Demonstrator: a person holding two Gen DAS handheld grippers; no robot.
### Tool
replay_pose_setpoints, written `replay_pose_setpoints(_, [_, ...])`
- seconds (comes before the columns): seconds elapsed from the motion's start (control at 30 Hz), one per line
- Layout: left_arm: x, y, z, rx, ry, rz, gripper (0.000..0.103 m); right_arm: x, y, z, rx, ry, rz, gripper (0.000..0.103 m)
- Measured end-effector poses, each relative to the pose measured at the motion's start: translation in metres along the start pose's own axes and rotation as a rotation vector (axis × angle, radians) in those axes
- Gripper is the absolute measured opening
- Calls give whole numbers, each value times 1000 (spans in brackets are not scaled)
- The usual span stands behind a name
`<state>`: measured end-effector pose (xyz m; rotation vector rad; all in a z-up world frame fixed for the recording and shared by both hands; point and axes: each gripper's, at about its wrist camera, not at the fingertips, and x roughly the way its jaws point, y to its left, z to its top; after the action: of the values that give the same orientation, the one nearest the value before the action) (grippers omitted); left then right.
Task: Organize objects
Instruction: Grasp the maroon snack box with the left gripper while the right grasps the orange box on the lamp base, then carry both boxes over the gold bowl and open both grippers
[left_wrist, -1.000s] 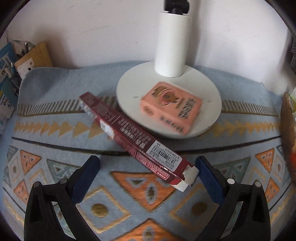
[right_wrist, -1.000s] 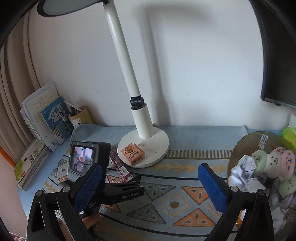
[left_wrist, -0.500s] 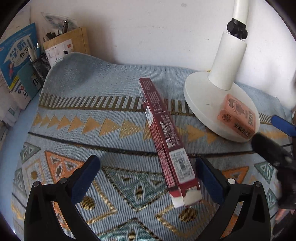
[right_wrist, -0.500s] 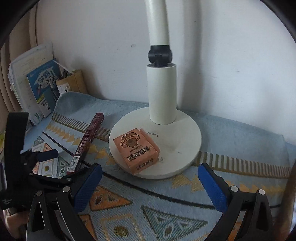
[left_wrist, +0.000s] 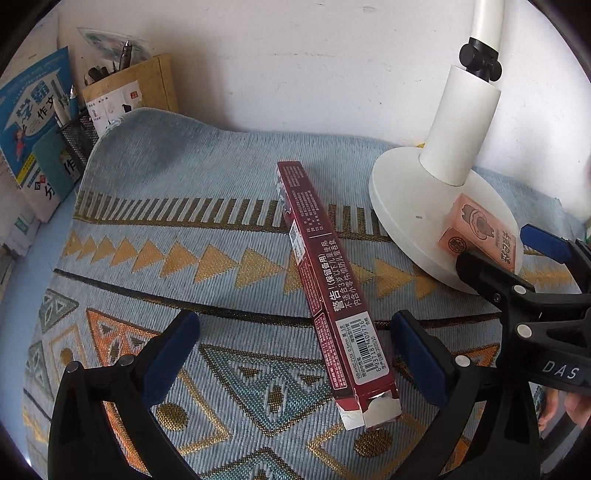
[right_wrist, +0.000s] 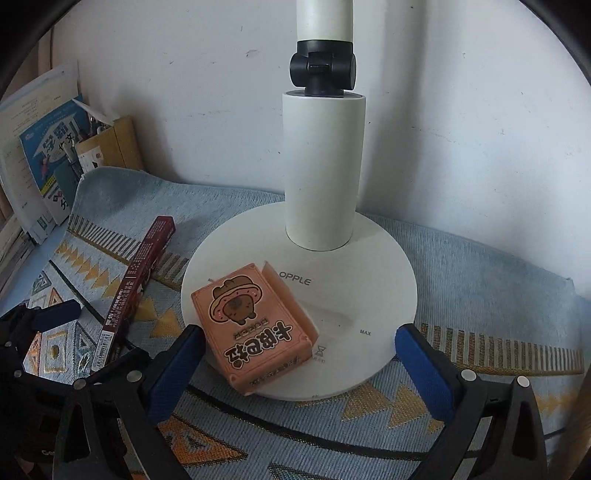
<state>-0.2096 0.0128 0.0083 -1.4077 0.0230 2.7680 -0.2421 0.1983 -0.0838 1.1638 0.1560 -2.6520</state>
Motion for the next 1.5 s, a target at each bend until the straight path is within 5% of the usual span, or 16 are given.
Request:
replay_pose_setpoints(0.23, [-3, 3, -4, 3, 0, -1, 103, -3, 4, 2, -12, -6, 6, 96])
replay_pose_setpoints(0.77, [-5, 2, -4, 0, -2, -5, 103, -4, 1, 1, -4, 0, 3, 101])
replay_pose_setpoints(0.8, [-7, 2, -5, -4, -7, -13, 97, -7, 3, 1, -14, -13, 10, 92])
replay_pose_setpoints(0.83, [-13, 4, -6, -16, -34, -7, 70, -12, 9, 0, -44, -39, 23, 56])
replay_pose_setpoints(0.87, [-18, 5, -7, -25, -57, -4, 48, -13, 15, -1, -69, -51, 3, 42])
replay_pose_setpoints(0.9, [-21, 6, -7, -31, -66, -8, 17, -13, 20, -1, -91, -52, 1, 42])
replay_pose_setpoints(1.1, [-28, 12, -8, -67, -82, -92, 14, -21, 6, -3, -43, -112, 83, 42])
replay_pose_setpoints(1.3, [-59, 21, -10, -124, -196, -145, 13, -51, -21, -19, 80, -200, 158, 42])
replay_pose_setpoints(1.5, [-108, -22, 2, -40, -266, -242, 13, -113, -52, -20, 123, -283, 134, 42])
